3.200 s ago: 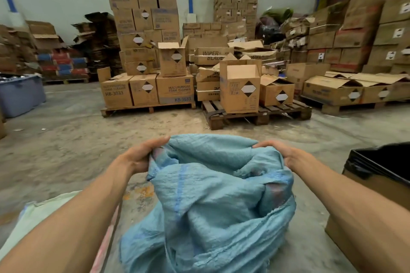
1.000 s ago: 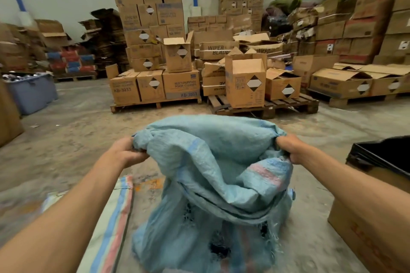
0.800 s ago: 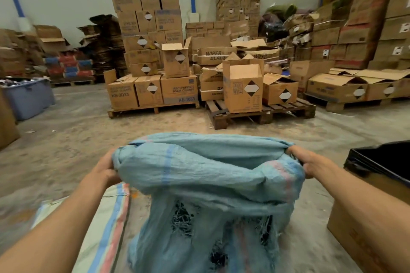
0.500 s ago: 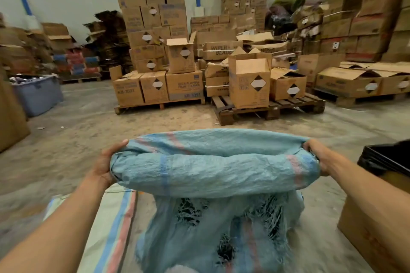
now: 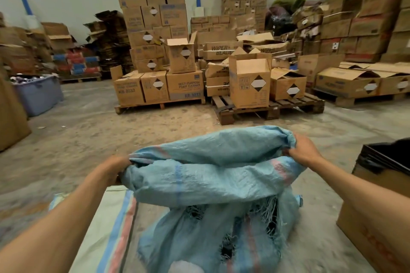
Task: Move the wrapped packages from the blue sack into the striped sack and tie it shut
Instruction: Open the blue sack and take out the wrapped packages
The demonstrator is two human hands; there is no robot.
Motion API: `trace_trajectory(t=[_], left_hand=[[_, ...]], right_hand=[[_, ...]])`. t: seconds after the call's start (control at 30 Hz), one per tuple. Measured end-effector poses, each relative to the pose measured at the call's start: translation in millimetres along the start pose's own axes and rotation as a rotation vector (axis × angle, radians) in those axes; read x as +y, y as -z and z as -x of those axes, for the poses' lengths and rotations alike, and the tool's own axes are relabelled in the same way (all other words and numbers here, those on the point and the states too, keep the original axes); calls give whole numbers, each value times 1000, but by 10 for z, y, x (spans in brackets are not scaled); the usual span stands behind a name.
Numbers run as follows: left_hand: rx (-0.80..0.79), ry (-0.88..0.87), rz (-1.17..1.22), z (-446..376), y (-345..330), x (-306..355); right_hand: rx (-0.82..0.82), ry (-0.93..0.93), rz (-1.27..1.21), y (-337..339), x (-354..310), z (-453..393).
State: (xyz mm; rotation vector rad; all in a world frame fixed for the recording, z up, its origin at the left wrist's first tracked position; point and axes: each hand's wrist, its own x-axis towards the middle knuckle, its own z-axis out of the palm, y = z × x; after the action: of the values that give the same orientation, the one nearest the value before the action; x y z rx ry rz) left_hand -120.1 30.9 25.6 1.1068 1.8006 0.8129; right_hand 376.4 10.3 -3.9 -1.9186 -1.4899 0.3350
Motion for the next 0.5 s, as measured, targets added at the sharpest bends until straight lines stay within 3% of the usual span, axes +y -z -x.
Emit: trace_trajectory(t=[0.03, 0.1, 0.17, 0.23, 0.4, 0.5], left_hand=[[-58, 76, 146, 26, -3, 19], [-110, 213, 398, 62, 2, 90], [-143, 278, 557, 147, -24, 154], [-165, 274, 641, 296, -67, 182], [-154, 283, 914, 290, -36, 257], [-51, 144, 992, 140, 56, 264]], right_hand=[[-9, -27, 143, -65, 113, -24], [-111, -230, 56, -133, 295, -51], [-264, -533, -408, -85, 247, 33], [-294, -727, -754, 4, 192, 66], [-321, -711, -999, 312, -40, 195], [-284, -641, -1006, 478, -195, 252]])
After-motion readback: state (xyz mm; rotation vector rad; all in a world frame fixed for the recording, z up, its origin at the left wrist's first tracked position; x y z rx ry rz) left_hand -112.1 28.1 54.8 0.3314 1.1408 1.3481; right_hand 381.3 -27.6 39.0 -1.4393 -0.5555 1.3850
